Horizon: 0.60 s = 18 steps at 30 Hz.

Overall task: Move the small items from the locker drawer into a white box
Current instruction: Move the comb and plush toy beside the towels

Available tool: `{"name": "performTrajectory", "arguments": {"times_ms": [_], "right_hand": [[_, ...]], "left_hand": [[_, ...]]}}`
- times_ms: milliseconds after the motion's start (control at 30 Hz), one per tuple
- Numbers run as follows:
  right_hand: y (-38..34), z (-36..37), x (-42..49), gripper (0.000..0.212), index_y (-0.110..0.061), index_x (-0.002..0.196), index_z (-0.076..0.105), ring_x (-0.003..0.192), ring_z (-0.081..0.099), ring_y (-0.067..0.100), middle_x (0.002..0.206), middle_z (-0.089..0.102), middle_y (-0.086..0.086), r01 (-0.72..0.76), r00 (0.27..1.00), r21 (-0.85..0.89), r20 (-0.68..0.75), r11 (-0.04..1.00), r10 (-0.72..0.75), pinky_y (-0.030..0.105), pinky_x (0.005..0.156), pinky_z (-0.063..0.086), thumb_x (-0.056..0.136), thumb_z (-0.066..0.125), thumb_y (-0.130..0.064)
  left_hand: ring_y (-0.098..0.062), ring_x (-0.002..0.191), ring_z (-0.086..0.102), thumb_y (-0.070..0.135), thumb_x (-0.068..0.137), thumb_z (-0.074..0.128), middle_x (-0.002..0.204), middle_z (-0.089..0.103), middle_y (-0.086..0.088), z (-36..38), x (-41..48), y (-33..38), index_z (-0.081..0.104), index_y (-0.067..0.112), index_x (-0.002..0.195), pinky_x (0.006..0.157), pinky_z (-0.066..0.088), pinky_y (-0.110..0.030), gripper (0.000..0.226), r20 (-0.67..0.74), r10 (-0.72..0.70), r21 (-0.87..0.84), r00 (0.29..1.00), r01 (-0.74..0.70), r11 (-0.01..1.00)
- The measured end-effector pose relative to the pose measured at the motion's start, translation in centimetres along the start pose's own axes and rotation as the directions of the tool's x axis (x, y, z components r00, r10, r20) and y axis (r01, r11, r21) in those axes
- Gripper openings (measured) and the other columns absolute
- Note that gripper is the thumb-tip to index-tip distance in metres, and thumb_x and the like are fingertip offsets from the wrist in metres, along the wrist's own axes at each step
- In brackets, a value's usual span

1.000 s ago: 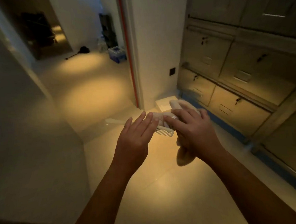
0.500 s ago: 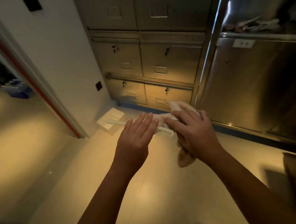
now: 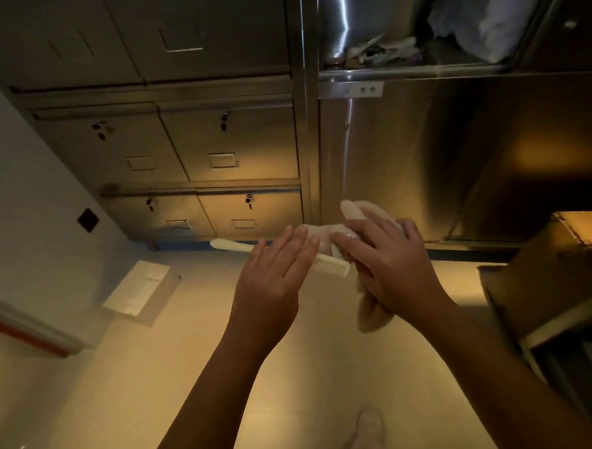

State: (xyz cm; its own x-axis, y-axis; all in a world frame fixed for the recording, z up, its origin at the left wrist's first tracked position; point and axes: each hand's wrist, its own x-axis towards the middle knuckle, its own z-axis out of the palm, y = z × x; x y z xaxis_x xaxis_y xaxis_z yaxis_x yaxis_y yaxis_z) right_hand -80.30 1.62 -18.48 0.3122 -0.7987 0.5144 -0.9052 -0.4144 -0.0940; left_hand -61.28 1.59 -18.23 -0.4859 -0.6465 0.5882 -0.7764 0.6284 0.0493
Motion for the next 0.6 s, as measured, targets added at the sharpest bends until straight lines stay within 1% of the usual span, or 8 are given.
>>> {"name": "performTrajectory", "arguments": {"times_ms": [100, 167, 300, 433, 600], "right_hand": [[4.5, -0.1, 1.1, 0.058, -0.012, 0.115, 0.063, 0.107, 0.057, 0.039, 0.116, 0.062, 0.016, -0.023, 0.999, -0.018, -0.026, 1.0, 0.022, 0.062, 0.089, 0.038, 0.061, 0.083, -0.021], [7.5, -0.4, 1.9, 0.053, -0.012, 0.113, 0.065, 0.106, 0.057, 0.039, 0.115, 0.062, 0.017, -0.034, 0.998, -0.023, -0.057, 0.999, 0.033, 0.062, 0.088, 0.039, 0.063, 0.082, -0.018], [13.2, -1.0, 3.1, 0.054, -0.013, 0.109, 0.067, 0.1, 0.06, 0.037, 0.111, 0.064, 0.015, -0.033, 0.994, -0.082, -0.106, 0.996, 0.024, 0.057, 0.086, 0.041, 0.059, 0.083, -0.017], [18.1, -1.5, 3.6, 0.054, -0.015, 0.108, 0.067, 0.098, 0.061, 0.036, 0.11, 0.065, 0.014, -0.047, 0.994, -0.141, -0.1, 0.989, 0.033, 0.054, 0.084, 0.043, 0.057, 0.084, -0.017], [22.3, -1.6, 4.0, 0.055, -0.014, 0.109, 0.067, 0.099, 0.061, 0.036, 0.11, 0.065, 0.015, -0.086, 0.994, -0.156, -0.086, 0.984, 0.073, 0.055, 0.085, 0.042, 0.057, 0.085, -0.015]], "left_hand": [[-0.037, 0.115, 0.052, 0.004, 0.084, 0.038, 0.122, 0.058, -0.021, 2.8, 3.9, 0.8, 0.06, -0.001, 0.117, 0.095, 0.033, -0.056, 0.039, 0.012, 0.018, -0.023, 1.0, -0.018, 1.0], [-0.038, 0.115, 0.052, 0.003, 0.085, 0.037, 0.122, 0.058, -0.021, 4.5, 6.8, 1.3, 0.059, -0.001, 0.116, 0.094, 0.035, -0.057, 0.039, 0.005, 0.005, -0.052, 1.0, -0.005, 0.999], [-0.038, 0.115, 0.053, 0.005, 0.087, 0.034, 0.122, 0.058, -0.021, 7.7, 12.0, 2.6, 0.059, -0.001, 0.116, 0.095, 0.034, -0.056, 0.039, -0.008, 0.011, -0.072, 1.0, -0.012, 0.997], [-0.037, 0.115, 0.053, 0.004, 0.085, 0.035, 0.121, 0.058, -0.021, 10.7, 15.9, 4.2, 0.059, -0.001, 0.116, 0.094, 0.037, -0.057, 0.039, -0.004, 0.049, -0.11, 0.999, -0.049, 0.993], [-0.038, 0.114, 0.054, 0.002, 0.084, 0.037, 0.121, 0.059, -0.021, 13.6, 19.5, 5.2, 0.059, -0.001, 0.117, 0.093, 0.038, -0.057, 0.039, 0.0, 0.115, -0.147, 0.993, -0.114, 0.983]]}}
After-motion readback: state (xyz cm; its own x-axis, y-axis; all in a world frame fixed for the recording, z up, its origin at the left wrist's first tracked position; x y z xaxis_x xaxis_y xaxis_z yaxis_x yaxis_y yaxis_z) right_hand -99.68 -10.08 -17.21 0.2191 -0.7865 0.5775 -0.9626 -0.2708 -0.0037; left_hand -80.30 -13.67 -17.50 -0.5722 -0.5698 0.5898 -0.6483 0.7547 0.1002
